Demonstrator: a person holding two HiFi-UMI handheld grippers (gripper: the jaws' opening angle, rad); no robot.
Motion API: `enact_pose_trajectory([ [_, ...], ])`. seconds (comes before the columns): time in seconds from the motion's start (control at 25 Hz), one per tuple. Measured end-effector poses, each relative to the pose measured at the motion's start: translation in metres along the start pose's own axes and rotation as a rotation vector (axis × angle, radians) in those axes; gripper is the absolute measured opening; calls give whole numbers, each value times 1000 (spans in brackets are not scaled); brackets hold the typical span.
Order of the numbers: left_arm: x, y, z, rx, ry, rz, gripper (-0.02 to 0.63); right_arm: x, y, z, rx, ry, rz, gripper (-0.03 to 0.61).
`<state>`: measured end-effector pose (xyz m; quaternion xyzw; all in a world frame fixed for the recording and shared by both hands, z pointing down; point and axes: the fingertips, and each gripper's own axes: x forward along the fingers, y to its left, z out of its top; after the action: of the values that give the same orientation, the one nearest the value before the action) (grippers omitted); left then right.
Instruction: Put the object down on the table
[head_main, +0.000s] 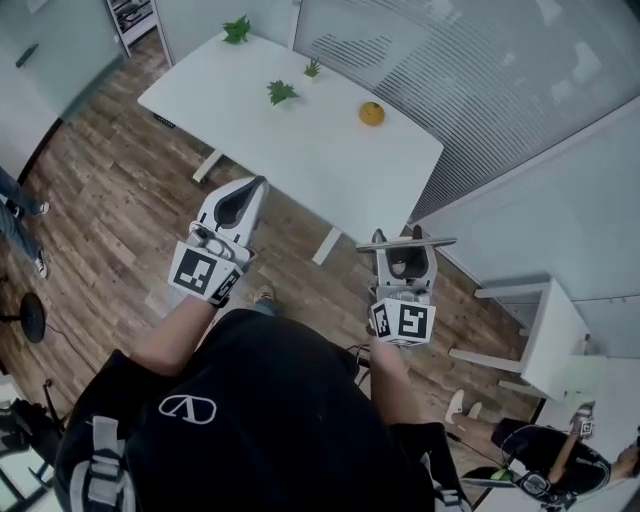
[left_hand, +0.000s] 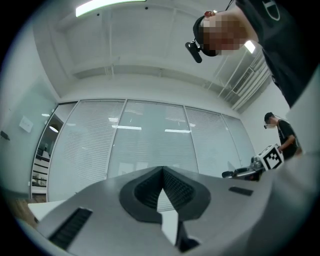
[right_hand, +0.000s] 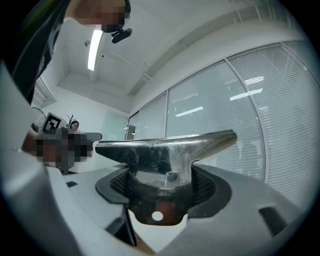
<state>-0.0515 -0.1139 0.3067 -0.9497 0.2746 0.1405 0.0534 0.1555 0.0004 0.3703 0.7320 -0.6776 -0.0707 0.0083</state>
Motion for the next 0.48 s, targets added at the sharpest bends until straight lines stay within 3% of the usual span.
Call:
enact_pose_trajectory([
  [0.2, 47, 48, -26, -24, 19, -26, 5, 72, -5, -9, 0, 18, -7, 308],
  [0.32, 63, 63, -44, -37, 57, -35, 5, 99, -12, -11, 8, 19, -5, 308],
  [0.48, 88, 78, -46, -43, 40, -14, 5, 130, -23, -13, -5, 33, 11, 308],
])
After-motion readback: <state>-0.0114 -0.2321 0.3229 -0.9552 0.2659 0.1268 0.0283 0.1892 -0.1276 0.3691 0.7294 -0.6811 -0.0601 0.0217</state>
